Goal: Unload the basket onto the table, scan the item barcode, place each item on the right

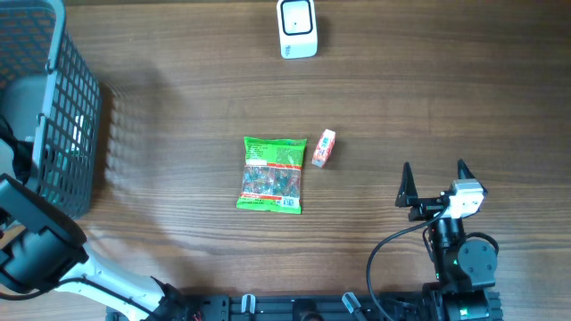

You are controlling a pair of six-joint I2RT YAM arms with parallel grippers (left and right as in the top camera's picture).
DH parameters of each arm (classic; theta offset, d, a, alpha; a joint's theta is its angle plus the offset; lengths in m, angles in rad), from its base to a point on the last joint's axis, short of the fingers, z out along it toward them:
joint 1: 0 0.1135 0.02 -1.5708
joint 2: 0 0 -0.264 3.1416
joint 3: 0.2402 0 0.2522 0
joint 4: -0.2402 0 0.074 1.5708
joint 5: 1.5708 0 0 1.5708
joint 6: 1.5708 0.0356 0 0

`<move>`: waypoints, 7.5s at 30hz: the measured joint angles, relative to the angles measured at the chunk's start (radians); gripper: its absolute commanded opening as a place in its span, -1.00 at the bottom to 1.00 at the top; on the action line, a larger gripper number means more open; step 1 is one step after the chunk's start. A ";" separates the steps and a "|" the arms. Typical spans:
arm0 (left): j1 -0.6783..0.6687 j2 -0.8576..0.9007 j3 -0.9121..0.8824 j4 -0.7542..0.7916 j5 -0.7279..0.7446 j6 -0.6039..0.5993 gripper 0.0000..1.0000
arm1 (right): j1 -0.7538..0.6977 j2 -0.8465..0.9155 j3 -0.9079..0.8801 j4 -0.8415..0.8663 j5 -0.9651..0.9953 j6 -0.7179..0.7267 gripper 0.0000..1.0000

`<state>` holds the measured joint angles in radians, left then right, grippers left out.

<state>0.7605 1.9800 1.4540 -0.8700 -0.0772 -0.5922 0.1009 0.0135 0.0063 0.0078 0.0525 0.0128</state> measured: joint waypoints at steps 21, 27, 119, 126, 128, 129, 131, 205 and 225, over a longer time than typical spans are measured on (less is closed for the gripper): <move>0.000 -0.045 -0.003 0.072 0.075 0.050 1.00 | 0.000 0.000 0.000 0.000 0.000 0.000 1.00; 0.000 -0.013 -0.058 0.131 0.061 0.055 0.46 | 0.000 0.000 0.000 0.000 0.000 0.000 1.00; -0.008 -0.323 0.390 -0.193 -0.113 -0.668 -0.44 | 0.000 0.000 0.000 0.000 0.000 0.000 1.00; -0.254 -0.586 0.412 -0.321 0.005 -0.407 -0.42 | 0.000 0.000 0.000 0.000 0.000 0.000 0.99; -0.375 -0.586 0.412 -0.402 0.022 -0.330 -0.40 | 0.000 0.000 0.000 0.000 0.000 0.000 0.99; -0.421 -0.581 0.410 -0.427 0.029 -0.304 -0.37 | 0.000 0.000 0.000 0.000 0.000 0.000 0.99; -0.551 -0.555 0.401 -0.459 0.039 -0.222 -0.26 | 0.000 0.000 0.000 0.000 0.000 0.000 0.99; -0.957 -0.328 -0.514 0.119 0.072 0.078 -0.17 | 0.000 0.000 0.000 0.000 0.000 0.000 0.99; -0.962 -0.390 -0.591 0.024 0.100 0.105 -0.78 | 0.000 0.000 0.000 0.000 0.000 0.000 0.99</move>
<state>-0.2020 1.5898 0.8631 -0.8463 0.0223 -0.4873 0.1013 0.0135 0.0063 0.0082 0.0521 0.0128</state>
